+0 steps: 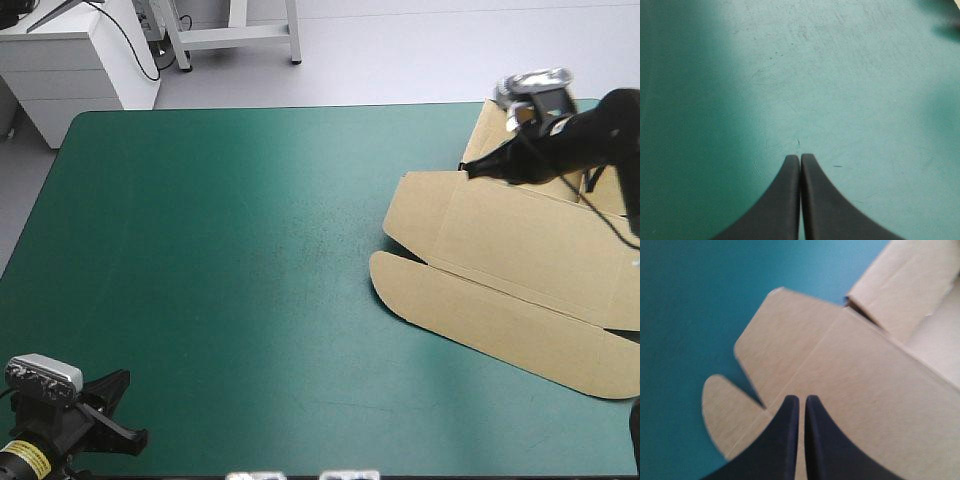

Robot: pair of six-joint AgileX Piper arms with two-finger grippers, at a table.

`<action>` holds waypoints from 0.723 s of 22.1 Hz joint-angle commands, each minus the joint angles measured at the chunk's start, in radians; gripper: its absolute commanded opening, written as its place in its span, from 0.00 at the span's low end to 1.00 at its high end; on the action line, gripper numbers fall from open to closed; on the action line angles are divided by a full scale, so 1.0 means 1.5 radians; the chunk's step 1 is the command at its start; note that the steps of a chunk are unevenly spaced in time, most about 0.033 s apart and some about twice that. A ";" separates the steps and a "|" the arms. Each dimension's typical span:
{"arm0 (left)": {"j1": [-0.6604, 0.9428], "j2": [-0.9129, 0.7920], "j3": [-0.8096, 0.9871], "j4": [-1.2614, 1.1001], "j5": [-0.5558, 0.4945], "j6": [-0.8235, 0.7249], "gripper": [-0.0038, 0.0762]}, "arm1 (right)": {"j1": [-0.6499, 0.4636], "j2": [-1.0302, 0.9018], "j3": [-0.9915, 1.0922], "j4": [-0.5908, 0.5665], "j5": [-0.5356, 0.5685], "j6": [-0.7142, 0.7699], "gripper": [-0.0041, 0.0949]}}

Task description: Fold the box

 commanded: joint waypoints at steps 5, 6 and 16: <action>-0.002 0.009 -0.017 -0.022 -0.046 0.005 0.04 | 0.210 -0.210 0.210 -0.130 -0.174 0.002 0.04; -0.002 0.008 -0.017 -0.025 -0.047 0.016 0.04 | 0.216 -0.248 0.246 -0.134 -0.208 0.002 0.04; -0.002 -0.069 0.013 -0.106 -0.100 0.128 0.04 | 0.215 -0.823 0.705 -0.278 -0.417 0.211 0.04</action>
